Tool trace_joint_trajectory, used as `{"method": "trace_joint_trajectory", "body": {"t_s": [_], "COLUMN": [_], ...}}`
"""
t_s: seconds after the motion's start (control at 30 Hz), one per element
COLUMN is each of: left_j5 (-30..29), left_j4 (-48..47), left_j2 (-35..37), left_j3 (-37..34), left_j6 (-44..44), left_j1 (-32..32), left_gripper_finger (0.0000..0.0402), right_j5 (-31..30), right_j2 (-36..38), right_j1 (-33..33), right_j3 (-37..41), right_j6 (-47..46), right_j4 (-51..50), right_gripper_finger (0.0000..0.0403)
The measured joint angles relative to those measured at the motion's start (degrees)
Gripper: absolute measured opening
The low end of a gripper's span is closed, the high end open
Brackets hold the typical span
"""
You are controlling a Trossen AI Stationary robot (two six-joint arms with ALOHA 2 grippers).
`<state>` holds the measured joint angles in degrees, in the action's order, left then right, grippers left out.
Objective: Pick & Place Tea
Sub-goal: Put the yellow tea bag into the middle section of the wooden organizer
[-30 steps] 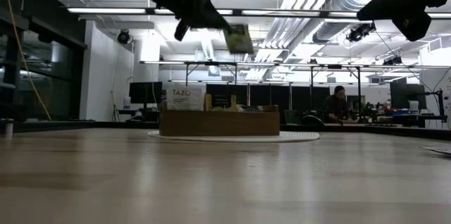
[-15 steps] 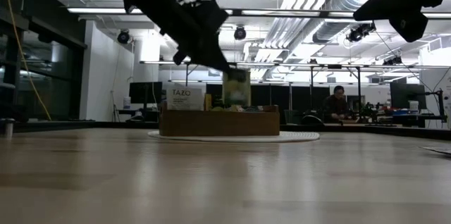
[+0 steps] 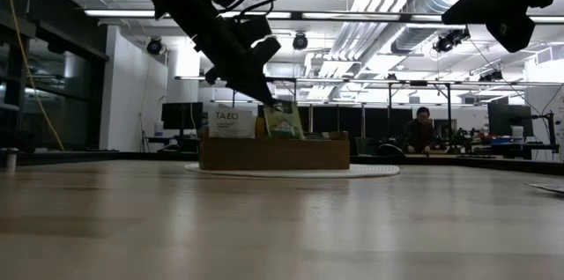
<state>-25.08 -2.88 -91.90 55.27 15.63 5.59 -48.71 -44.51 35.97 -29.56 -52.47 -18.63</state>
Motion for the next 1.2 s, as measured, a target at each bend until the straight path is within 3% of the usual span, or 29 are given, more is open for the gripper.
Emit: {"method": "trace_joint_trajectory", "body": {"t_s": [0.27,0.5,0.83,1.2], "left_j5": [-1.3,3.5,1.1,6.8], "left_j4": [-0.3,-0.7,-3.2,-3.1], "left_j2": [0.0,0.0,0.0,0.0], "left_j3": [0.0,0.0,0.0,0.0], "left_j6": [-0.8,-3.4,-3.9,-4.9], "left_j1": [2.5,2.5,2.3,2.3], "left_gripper_finger": [0.0,0.0,0.0,0.0], "right_j5": [1.3,1.3,1.3,1.3], "right_j2": [0.0,0.0,0.0,0.0], "right_j1": [0.0,0.0,0.0,0.0], "right_j3": [0.0,0.0,0.0,0.0], "right_j6": [0.0,0.2,1.1,1.1], "right_j4": [-0.1,-0.2,-0.2,-0.2], "right_gripper_finger": [0.0,0.0,0.0,0.0]}}
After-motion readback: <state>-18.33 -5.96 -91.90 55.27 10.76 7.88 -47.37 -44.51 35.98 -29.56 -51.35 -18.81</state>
